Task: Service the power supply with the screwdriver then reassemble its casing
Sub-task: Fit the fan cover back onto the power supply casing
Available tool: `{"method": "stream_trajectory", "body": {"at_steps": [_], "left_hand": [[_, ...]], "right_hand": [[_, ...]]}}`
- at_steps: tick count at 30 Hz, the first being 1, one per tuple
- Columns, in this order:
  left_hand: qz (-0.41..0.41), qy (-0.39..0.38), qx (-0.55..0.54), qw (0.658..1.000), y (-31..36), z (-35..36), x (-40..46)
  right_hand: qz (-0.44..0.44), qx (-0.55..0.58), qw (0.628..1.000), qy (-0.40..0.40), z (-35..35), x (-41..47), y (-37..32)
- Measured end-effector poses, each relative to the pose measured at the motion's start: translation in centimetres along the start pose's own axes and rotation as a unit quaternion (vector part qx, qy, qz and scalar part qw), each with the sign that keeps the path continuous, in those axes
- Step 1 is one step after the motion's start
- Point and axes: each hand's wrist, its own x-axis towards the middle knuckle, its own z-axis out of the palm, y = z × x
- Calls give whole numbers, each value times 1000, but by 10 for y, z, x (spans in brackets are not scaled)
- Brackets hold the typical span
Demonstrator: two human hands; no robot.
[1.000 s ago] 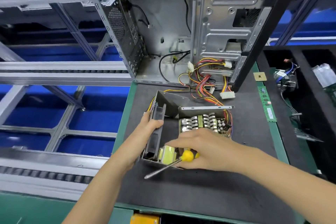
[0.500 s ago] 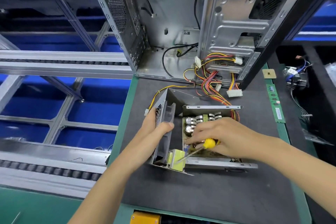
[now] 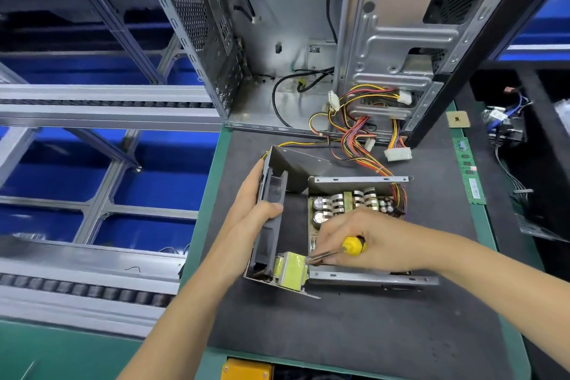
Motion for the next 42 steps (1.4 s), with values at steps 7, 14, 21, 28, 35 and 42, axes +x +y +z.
{"method": "stream_trajectory", "body": {"at_steps": [7,14,21,28,35,42], "left_hand": [[66,-36,-14,997,-19,-8,6],[212,-140,29,967,-31,-21,-2],[237,-207,57,948,-37,-41,27],[192,-245,92,946,-45,-49,50],[173,-204,70,961,-39,-43,52],[32,-12,-56,998,-51,-23,56]], "right_hand": [[91,68,986,119,-19,-13,11],[165,72,950,254,-55,-61,28],[207,65,928,304,-62,-76,35],[194,192,934,230,-16,-78,-19],[227,44,956,179,64,-65,-55],[184,-54,939,287,84,-51,-47]]}}
